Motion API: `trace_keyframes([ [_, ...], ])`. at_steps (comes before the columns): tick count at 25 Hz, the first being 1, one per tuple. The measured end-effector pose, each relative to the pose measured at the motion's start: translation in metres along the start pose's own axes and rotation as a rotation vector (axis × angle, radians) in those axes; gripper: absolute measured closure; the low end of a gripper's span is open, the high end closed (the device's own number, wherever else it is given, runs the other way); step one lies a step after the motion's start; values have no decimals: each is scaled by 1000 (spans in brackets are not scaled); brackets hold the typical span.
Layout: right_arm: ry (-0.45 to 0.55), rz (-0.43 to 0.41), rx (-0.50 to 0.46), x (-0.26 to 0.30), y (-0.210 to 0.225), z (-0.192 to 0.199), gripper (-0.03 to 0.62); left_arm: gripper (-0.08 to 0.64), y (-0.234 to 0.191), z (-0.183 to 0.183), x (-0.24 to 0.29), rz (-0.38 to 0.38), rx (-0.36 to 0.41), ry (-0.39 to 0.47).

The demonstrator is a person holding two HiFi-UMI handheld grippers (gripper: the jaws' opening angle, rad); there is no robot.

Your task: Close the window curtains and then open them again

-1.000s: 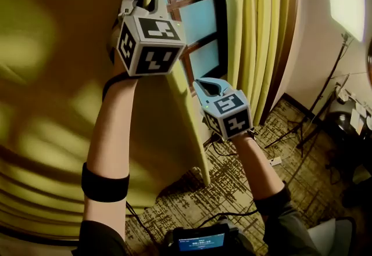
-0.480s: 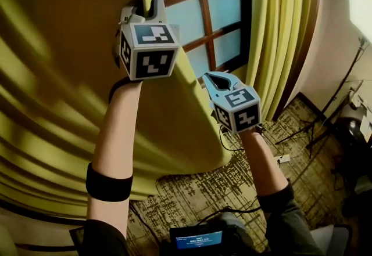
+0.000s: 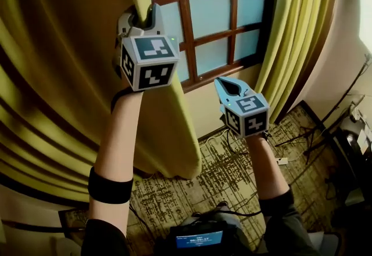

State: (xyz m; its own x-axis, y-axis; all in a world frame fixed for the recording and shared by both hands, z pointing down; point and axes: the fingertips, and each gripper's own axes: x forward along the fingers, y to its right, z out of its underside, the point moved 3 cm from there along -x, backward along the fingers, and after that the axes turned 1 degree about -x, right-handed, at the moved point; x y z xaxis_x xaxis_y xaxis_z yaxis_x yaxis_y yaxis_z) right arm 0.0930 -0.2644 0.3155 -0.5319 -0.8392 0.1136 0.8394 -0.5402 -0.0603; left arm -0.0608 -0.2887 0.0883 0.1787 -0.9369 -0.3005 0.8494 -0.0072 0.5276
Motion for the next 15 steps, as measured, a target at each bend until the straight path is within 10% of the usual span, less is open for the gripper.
trace_keyframes([
  [9,-8,-70,-33,-1,-73,0,581,477,-57,33,-93,-109,-13,1],
  [15,-35,-117,-55,-8,-90,13,581,436,-28,113,-162,-54,-80,-179],
])
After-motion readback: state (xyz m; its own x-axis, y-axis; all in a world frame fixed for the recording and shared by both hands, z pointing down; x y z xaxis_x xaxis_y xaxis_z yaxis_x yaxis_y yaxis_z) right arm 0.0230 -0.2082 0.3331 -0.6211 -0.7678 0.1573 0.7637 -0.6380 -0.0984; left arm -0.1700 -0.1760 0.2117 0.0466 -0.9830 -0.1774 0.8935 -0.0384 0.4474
